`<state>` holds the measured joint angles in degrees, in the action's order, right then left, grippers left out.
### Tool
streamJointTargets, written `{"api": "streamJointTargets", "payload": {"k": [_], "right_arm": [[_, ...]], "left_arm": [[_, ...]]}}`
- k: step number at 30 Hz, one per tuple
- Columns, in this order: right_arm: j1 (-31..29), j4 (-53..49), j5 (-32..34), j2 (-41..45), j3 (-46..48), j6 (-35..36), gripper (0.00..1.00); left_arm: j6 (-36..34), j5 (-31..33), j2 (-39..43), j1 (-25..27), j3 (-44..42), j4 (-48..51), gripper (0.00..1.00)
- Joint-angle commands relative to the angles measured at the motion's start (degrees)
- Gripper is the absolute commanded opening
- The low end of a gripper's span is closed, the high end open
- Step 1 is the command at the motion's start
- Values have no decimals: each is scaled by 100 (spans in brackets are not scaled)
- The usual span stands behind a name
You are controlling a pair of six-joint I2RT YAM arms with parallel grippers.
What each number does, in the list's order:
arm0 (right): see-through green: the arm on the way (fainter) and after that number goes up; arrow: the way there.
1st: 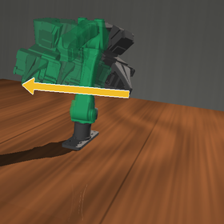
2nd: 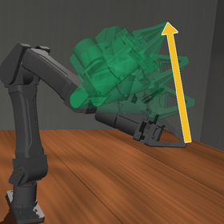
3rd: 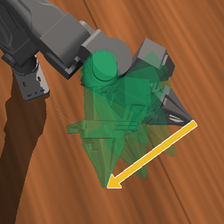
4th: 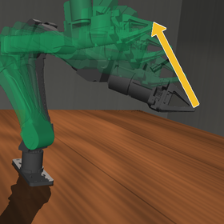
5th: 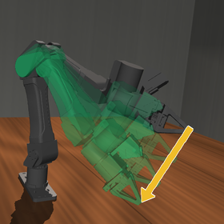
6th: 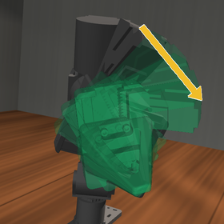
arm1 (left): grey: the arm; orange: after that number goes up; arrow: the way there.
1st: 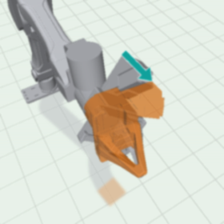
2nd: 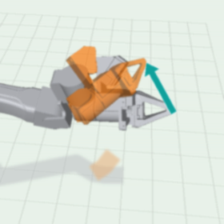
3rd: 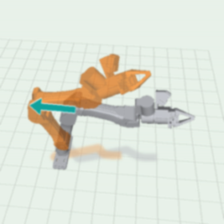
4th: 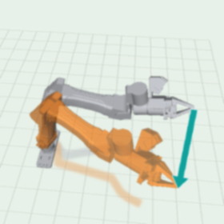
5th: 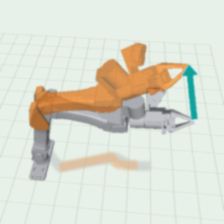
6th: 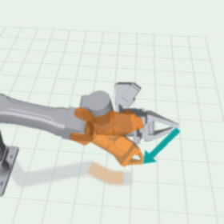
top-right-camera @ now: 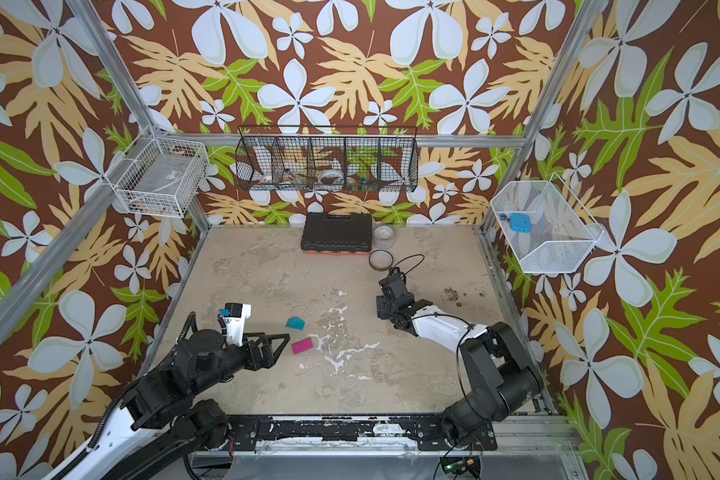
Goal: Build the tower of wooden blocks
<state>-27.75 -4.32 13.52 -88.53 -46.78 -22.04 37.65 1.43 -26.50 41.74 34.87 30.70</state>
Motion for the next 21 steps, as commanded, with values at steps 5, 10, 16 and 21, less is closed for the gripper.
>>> {"api": "streamJointTargets", "payload": {"k": [5, 10, 16, 21], "right_arm": [[19, 10, 63, -37, -40, 20, 67], [24, -14, 72, -60, -76, 30, 65], [31, -26, 94, -42, -55, 25, 64], [33, -44, 99, -33, -76, 51, 64]], "left_arm": [[9, -11, 13, 1, 2, -143, 100], [13, -11, 18, -4, 2, -143, 100], [12, -11, 13, -3, 2, -143, 100], [7, -11, 13, -6, -3, -147, 100]]}}
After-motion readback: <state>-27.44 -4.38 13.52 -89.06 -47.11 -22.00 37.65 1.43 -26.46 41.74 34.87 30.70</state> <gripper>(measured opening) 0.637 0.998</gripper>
